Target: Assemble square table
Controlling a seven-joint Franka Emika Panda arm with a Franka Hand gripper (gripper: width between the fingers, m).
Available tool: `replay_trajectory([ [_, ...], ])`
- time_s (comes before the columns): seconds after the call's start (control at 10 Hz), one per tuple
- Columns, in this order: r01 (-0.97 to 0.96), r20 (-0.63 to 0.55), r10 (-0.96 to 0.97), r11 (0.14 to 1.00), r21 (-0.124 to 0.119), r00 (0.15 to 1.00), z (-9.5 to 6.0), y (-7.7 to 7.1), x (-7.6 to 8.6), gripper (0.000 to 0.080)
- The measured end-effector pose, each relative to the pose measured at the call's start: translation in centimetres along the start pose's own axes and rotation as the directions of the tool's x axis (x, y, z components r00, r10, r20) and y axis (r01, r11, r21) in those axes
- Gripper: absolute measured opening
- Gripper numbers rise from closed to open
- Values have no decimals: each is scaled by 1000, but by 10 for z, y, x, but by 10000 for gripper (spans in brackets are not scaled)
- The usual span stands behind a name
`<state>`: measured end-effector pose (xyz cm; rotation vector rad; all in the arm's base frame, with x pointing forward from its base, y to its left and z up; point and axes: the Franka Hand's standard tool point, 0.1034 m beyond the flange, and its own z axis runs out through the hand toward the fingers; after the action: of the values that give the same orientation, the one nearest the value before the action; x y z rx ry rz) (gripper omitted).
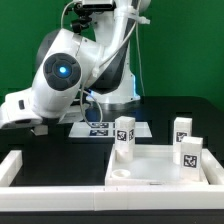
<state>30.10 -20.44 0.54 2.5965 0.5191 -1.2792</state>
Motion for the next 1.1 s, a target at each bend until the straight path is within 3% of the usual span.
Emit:
replay_trajectory([
  [0.3,17,5,-17,1000,5,1000,-6,0,-2,288],
  [0.5,45,-42,-42,997,61,998,-68,8,-21,288],
  [0.6,29,-37,-26,996,83,999,-87,9,-35,290],
  [0.7,22,-44,-19,996,86,999,-92,13,-38,290],
  [0.8,34,-118,-25,997,73,993,-91,17,-30,290],
  [1.1,40,-282,-20,997,63,959,-92,20,-28,290],
])
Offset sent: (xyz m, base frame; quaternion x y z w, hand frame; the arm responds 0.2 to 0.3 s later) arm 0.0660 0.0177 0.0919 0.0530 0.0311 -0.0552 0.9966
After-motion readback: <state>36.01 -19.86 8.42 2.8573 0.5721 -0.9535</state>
